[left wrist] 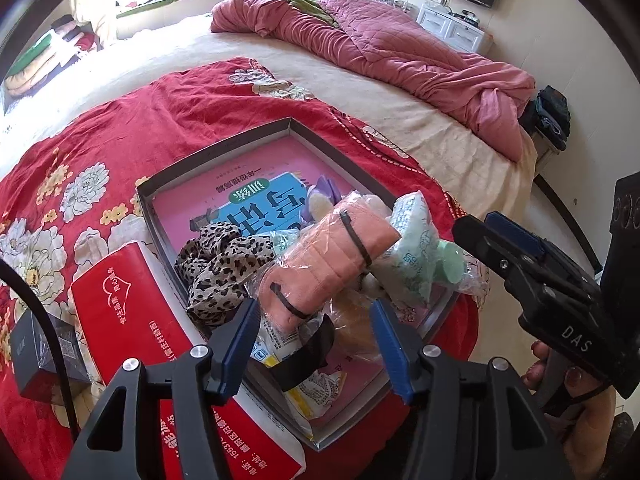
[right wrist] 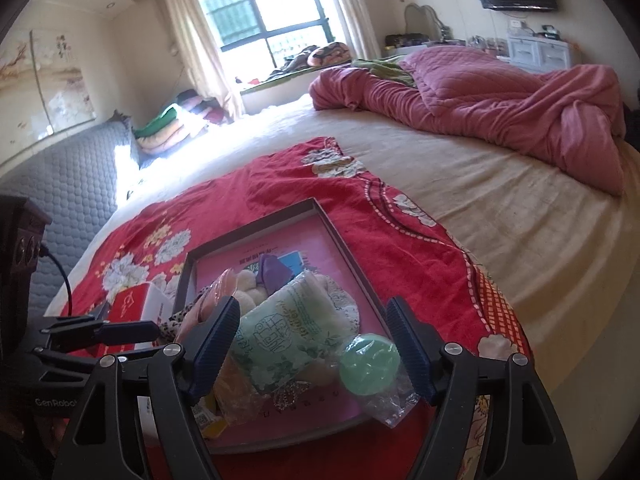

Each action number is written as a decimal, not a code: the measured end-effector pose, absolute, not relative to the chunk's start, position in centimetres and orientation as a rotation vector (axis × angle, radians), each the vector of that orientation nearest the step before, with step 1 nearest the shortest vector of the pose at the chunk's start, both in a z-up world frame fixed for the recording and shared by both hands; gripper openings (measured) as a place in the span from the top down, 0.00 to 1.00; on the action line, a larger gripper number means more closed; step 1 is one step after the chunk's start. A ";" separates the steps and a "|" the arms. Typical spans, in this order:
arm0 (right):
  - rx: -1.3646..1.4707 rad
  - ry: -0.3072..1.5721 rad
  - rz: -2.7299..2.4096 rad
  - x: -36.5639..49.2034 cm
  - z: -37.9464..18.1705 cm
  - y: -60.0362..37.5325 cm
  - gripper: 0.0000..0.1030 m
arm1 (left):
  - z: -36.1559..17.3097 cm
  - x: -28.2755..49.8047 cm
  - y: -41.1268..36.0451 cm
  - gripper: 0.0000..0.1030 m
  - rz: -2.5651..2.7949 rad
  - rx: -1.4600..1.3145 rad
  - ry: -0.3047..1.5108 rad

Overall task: Organize soft objects
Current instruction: 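Withdraw both open tools from the pink tray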

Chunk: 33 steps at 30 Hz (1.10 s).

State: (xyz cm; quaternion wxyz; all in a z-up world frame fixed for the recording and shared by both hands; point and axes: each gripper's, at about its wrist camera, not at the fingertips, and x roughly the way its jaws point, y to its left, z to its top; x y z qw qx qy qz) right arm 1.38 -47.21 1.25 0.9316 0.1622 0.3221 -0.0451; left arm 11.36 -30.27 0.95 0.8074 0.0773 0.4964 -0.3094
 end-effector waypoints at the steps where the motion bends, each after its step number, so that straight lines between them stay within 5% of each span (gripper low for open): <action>1: 0.333 0.658 -0.101 1.3 1.4 -47.2 0.25 | 1.0 11.3 -30.1 0.43 -0.663 0.160 1.060; 33: 0.363 0.510 -0.153 -1.6 9.4 -37.6 0.24 | 5.9 8.7 -20.6 0.24 -0.588 0.050 0.915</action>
